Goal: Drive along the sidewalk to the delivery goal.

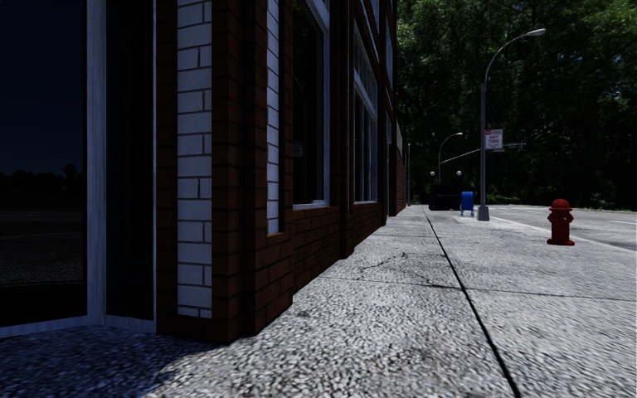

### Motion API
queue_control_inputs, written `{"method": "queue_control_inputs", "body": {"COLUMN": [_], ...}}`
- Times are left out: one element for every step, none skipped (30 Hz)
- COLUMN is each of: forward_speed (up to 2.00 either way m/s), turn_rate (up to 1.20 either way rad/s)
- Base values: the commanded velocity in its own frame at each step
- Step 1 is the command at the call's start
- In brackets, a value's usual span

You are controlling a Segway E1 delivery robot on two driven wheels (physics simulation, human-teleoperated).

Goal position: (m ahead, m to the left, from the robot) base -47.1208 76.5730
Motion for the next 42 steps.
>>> {"method": "queue_control_inputs", "body": {"forward_speed": [0.00, 0.00, 0.00, 0.00, 0.00, 0.00, 0.00, 0.00, 0.00, 0.00, 0.00, 0.00, 0.00, 0.00, 0.00, 0.00, 0.00, 0.00, 0.00, 0.00, 0.00, 0.00, 0.00, 0.00, 0.00, 0.00, 0.00, 0.00, 0.00, 0.00, 0.00, 0.00, 0.00, 0.00, 0.00, 0.00, 0.00, 0.00, 0.00, 0.00, 0.00, 0.00], "turn_rate": [0.00, 0.00, 0.00, 0.00, 0.00, 0.00, 0.00, 0.00, 0.00, 0.00, 0.00, 0.00, 0.00, 0.00, 0.00, 0.00, 0.00, 0.00, 0.00, 0.00, 0.00, 0.00, 0.00, 0.00, 0.00, 0.00, 0.00, 0.00, 0.00, 0.00, 0.42, 1.20, 1.20, 1.20, 1.20, 1.20, 1.20, 1.20, 1.20, 1.20, 1.20, 1.20]}}
